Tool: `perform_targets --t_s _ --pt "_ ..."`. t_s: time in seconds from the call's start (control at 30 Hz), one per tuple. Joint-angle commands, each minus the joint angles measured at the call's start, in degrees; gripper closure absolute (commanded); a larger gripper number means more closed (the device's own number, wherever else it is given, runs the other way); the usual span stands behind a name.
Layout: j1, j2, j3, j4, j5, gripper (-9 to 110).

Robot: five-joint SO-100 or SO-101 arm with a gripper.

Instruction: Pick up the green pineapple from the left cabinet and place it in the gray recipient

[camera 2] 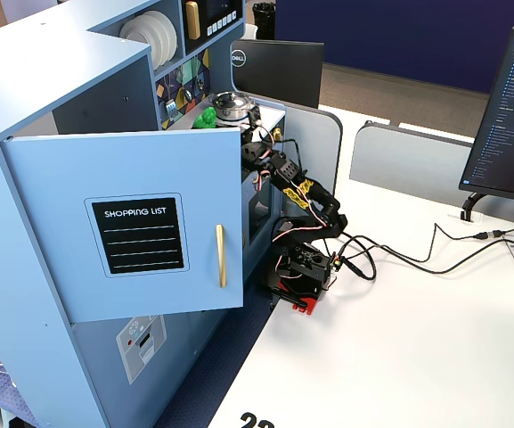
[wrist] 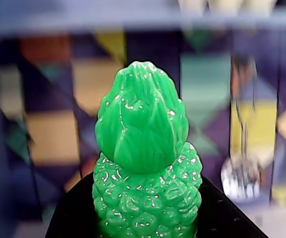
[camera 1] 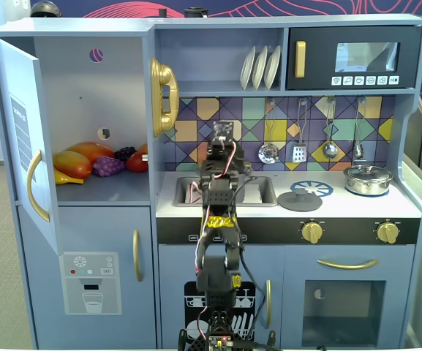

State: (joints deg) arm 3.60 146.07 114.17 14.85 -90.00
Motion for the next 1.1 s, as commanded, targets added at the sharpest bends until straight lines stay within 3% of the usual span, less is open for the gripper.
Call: perform_targets --t_s 0.0,0.47,0.6,0.73,1.07 --pt "0.8 -6.6 -8.7 4.8 1.1 102" --pt "-1.5 -21.9 -15.8 4.1 -3.1 100" --pt "-1.4 -22.1 -15.9 3.7 -1.2 83" --pt "-1.1 -20.5 -16.3 4.6 0.9 76" --pt "-0.2 -12.6 -15.6 8.1 0.9 79"
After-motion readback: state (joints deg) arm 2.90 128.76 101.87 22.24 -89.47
